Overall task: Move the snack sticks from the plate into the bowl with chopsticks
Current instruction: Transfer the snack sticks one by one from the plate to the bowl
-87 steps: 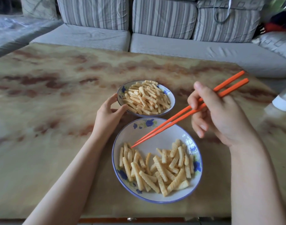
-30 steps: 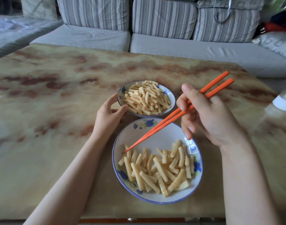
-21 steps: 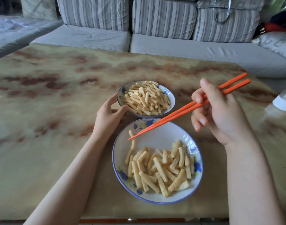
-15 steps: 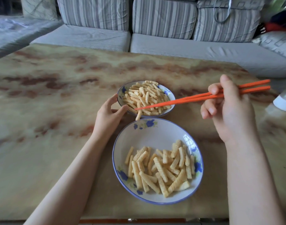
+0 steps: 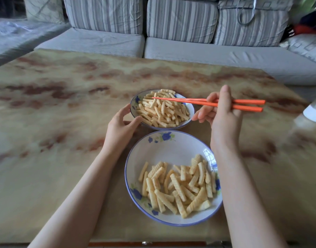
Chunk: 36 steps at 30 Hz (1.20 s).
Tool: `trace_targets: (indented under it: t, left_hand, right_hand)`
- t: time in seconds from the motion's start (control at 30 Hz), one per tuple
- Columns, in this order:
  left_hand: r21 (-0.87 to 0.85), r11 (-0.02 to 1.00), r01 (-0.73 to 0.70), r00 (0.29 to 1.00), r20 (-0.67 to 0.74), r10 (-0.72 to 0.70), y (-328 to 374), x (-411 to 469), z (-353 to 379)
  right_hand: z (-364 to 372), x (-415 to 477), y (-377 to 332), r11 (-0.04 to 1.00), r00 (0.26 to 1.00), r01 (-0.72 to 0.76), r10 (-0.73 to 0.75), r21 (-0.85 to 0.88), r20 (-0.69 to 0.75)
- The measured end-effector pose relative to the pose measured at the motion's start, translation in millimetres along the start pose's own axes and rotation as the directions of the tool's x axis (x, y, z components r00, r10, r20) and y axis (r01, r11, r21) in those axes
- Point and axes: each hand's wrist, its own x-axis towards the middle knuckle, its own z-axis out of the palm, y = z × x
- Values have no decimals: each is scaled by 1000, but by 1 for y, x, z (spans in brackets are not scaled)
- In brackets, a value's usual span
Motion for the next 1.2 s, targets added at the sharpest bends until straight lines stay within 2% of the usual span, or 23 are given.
trace_targets:
  t: [0.37, 0.47, 0.57, 0.7, 0.87, 1.0, 1.2]
  left_hand:
    - [11, 1000, 0, 1000, -13, 1, 0, 1, 0]
    - [9, 1000, 6, 1000, -12, -6, -2, 2, 0]
    - [3, 1000, 8, 1000, -11, -8, -2, 3, 1]
    - [-1, 1000, -2, 1000, -8, 2, 1, 1, 1]
    - [-6, 1000, -18, 1000, -2, 18, 2, 0, 0]
    - [-8, 1000, -10, 1000, -2, 10, 2, 0, 1]
    - [-2, 1000, -9, 1000, -7, 9, 3, 0, 1]
  right_hand:
    - [-13, 2, -16, 994, 991, 72, -62, -83, 116]
    - [-26, 3, -29, 998, 969, 11, 3, -55, 245]
    - [-38, 2, -40, 988, 927, -17, 73, -153, 367]
    - [-39, -2, -43, 967, 886, -32, 144, -251, 441]
    - [-29, -5, -36, 960, 832, -58, 197, -273, 519]
    - [-24, -7, -34, 963, 820, -78, 210, -259, 533]
    - [-32, -2, -37, 979, 880, -89, 165, -186, 446]
